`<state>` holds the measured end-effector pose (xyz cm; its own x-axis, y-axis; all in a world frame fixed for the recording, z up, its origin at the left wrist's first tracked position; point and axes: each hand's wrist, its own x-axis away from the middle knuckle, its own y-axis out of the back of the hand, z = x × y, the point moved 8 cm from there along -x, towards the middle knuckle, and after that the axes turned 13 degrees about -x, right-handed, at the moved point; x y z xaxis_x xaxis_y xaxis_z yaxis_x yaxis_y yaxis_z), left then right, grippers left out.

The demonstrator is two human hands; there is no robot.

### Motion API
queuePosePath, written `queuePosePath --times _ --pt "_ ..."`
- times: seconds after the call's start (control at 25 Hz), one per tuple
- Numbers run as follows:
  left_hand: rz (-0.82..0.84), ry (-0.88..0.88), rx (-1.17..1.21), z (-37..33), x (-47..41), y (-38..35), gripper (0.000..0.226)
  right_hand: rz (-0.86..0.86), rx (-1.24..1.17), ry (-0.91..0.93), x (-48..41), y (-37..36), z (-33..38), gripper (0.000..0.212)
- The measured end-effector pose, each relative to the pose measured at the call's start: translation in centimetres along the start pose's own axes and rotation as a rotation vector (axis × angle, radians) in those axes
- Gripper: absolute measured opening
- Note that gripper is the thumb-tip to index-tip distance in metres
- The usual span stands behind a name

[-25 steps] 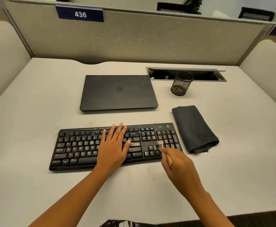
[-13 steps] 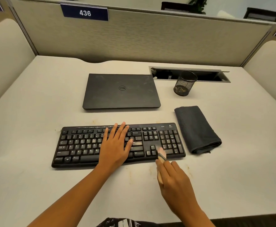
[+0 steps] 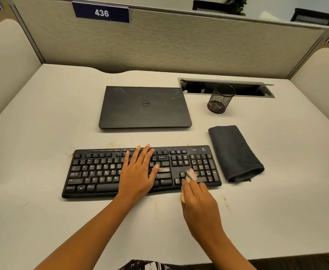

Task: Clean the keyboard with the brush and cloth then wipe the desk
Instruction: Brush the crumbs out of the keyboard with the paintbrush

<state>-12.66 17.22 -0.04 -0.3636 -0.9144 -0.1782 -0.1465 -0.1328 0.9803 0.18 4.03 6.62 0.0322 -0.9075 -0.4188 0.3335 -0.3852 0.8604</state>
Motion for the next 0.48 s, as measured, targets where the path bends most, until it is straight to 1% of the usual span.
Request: queuePosePath --times 0.12,0.16,0.2,0.28,0.44,0.48 --pt "-0.009 0.000 0.003 0.1 0.0 0.0 0.068 -0.009 -0.033 -0.022 -0.5 -0.3 -1.1 0.039" --pt "-0.013 -0.002 0.012 0.1 0.0 0.0 0.068 -0.028 -0.067 -0.036 -1.5 -0.7 -1.8 0.039" --pt "-0.017 -0.003 0.021 0.1 0.0 0.1 0.068 -0.051 -0.113 -0.049 -2.9 -1.0 -2.5 0.035" --pt "-0.019 -0.007 0.028 0.1 0.0 0.2 0.067 -0.102 -0.238 -0.110 -5.7 -0.9 -3.8 0.024" --pt "-0.027 -0.011 0.022 0.1 0.0 0.1 0.067 -0.131 -0.586 -0.332 -10.2 0.3 -7.9 0.021" --pt "-0.024 -0.011 0.021 0.1 0.1 0.1 0.067 -0.155 -0.631 -0.377 -10.5 1.2 -8.6 0.021"
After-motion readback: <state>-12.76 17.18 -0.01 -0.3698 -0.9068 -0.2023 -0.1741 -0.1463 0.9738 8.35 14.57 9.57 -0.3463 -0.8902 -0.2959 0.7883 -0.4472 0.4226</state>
